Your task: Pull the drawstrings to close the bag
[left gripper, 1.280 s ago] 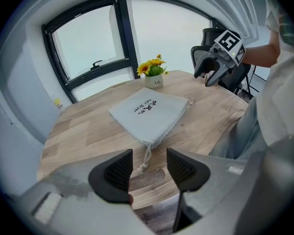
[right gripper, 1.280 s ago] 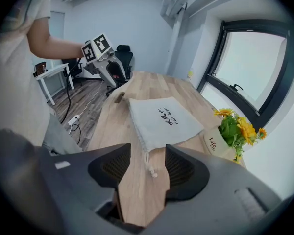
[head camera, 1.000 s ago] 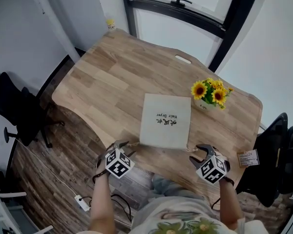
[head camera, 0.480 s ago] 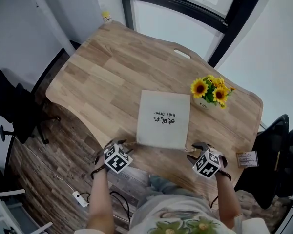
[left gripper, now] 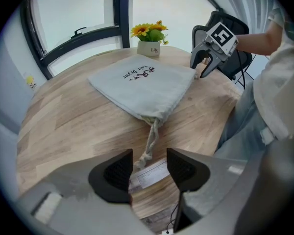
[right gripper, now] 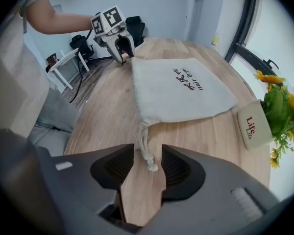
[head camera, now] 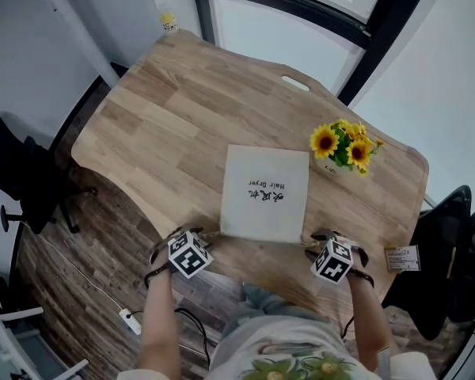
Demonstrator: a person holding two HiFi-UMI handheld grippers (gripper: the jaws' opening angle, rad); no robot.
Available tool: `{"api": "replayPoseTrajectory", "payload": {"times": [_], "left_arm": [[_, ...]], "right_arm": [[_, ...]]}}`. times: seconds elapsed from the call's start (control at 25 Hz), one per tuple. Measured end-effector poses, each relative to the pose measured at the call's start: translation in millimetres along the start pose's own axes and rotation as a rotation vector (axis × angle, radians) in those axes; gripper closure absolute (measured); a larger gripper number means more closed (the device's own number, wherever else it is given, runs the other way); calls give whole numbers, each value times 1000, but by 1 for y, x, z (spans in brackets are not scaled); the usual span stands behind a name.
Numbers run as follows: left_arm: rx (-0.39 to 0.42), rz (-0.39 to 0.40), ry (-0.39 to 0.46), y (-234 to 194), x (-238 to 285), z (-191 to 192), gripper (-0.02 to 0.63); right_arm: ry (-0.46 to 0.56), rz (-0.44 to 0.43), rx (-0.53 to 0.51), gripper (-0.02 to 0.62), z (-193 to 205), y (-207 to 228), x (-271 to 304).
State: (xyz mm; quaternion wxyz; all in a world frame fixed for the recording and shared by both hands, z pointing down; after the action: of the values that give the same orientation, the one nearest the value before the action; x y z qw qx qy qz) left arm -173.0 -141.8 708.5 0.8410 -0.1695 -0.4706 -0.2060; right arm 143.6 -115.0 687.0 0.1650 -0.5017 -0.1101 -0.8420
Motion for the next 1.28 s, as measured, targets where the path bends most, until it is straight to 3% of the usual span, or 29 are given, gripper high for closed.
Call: {"api": "replayPoseTrajectory", "payload": {"times": [0.28,0.6,0.88,1.12,1.28], "left_arm": [[-10,26,-12,3,10,0,393],[-68,14,30,-2,9,1,395],[-209,-61,85,-17,6,0,503],[-250,-108,89,-13,7,-1,536],[-277,-135,70,-11,8,-1,546]], "right_arm": [[-26,-13,13,417,6,1,6],[-10,-37,93,439,8,1,7],[18,0,154,446,8,3,7],[46,40,223,473,9,2,8],[60,47,242,528,8,-2,9]]}}
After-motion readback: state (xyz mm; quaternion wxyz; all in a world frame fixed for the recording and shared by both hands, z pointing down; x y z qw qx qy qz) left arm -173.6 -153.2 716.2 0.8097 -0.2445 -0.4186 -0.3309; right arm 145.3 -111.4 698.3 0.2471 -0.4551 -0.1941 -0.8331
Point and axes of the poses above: the fingertips, and each gripper's own axes: x forward along the fingers, y to its right, z out of its underside, the point moved 5 cm from there along -x, backward along the fingers, and after that the axes turned 13 degrees about y, right-handed, at the moved point
